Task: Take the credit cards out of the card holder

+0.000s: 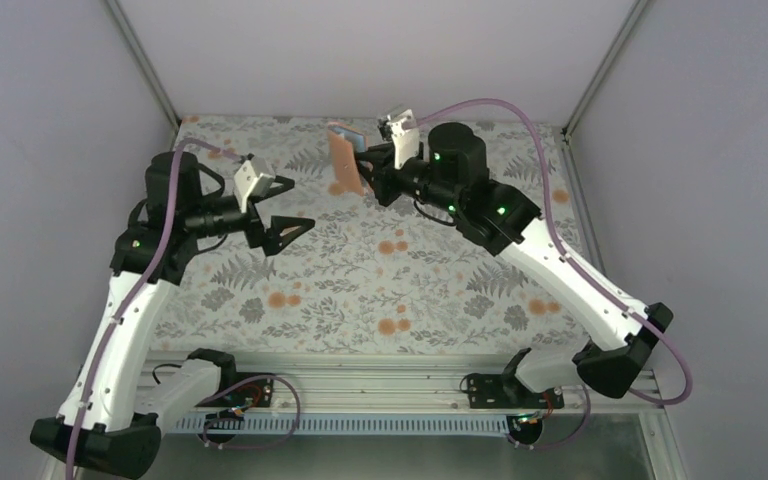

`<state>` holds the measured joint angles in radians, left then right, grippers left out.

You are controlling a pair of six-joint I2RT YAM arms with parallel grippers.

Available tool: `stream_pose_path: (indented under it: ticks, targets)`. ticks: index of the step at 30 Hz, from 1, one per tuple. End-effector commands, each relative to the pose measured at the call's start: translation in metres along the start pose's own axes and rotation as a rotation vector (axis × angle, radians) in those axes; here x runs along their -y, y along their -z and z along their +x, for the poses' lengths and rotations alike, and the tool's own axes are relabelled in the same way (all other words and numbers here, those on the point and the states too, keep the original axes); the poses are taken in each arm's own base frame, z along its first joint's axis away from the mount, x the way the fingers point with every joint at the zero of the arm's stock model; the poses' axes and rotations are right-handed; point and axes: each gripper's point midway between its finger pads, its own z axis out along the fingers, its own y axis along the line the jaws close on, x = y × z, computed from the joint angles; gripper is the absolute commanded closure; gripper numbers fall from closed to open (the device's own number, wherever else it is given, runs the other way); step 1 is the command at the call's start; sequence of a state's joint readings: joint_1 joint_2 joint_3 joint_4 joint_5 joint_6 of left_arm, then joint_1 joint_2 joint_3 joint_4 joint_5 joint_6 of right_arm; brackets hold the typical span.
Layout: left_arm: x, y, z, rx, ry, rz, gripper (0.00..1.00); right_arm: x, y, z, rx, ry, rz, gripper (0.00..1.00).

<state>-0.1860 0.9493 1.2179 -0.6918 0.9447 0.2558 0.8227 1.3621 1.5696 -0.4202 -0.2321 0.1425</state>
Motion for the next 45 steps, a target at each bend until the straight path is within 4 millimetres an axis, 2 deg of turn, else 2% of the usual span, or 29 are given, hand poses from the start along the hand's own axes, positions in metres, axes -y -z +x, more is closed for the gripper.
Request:
stream_pose_path:
  ticks: [1, 3, 6, 9, 13, 15, 18, 21, 25, 28, 32, 37, 45]
  targets:
    - [-0.042, -0.013, 0.023, -0.025, 0.245, -0.168, 0.00, 0.076, -0.011, 0.031, 0.034, -0.267, 0.386, 0.96]
    - [-0.057, -0.020, 0.034, -0.036, 0.312, -0.209, 0.00, 0.074, -0.021, 0.033, 0.063, -0.312, 0.375, 0.96]
    - [-0.063, -0.033, 0.036, -0.022, 0.416, -0.168, 0.00, 0.063, -0.039, 0.032, 0.058, -0.303, 0.367, 0.96]
    - [-0.067, -0.044, 0.032, -0.011, 0.449, -0.141, 0.00, 0.052, -0.060, 0.050, -0.007, -0.273, 0.367, 0.96]
    - [-0.072, -0.047, 0.035, -0.025, 0.455, -0.155, 0.00, 0.038, -0.080, 0.069, -0.069, -0.255, 0.326, 0.96]
    - [-0.077, -0.046, 0.041, -0.032, 0.487, -0.187, 0.00, 0.029, -0.086, 0.067, -0.067, -0.238, 0.281, 0.96]
    - [-0.098, -0.037, 0.055, -0.039, 0.585, -0.311, 0.00, 0.019, -0.092, 0.066, -0.080, -0.204, 0.245, 0.96]
    - [-0.106, -0.034, 0.064, -0.044, 0.617, -0.345, 0.00, 0.003, -0.097, 0.066, -0.097, -0.164, 0.163, 0.96]
    - [-0.115, -0.027, 0.080, -0.064, 0.674, -0.399, 0.01, -0.021, -0.091, 0.047, -0.085, -0.117, 0.038, 0.96]
    - [-0.119, -0.019, 0.084, -0.053, 0.688, -0.437, 0.11, -0.018, -0.076, 0.037, -0.065, -0.080, 0.045, 0.96]
    - [-0.111, -0.017, 0.084, -0.039, 0.680, -0.403, 0.30, -0.018, -0.060, 0.032, -0.049, -0.059, -0.018, 0.96]
    - [-0.086, -0.025, 0.061, 0.022, 0.611, -0.223, 0.50, -0.026, -0.048, 0.022, -0.037, -0.042, -0.146, 0.96]
    - [-0.060, -0.024, 0.047, 0.050, 0.509, -0.090, 0.96, -0.033, -0.032, 0.018, -0.038, -0.013, -0.310, 0.95]
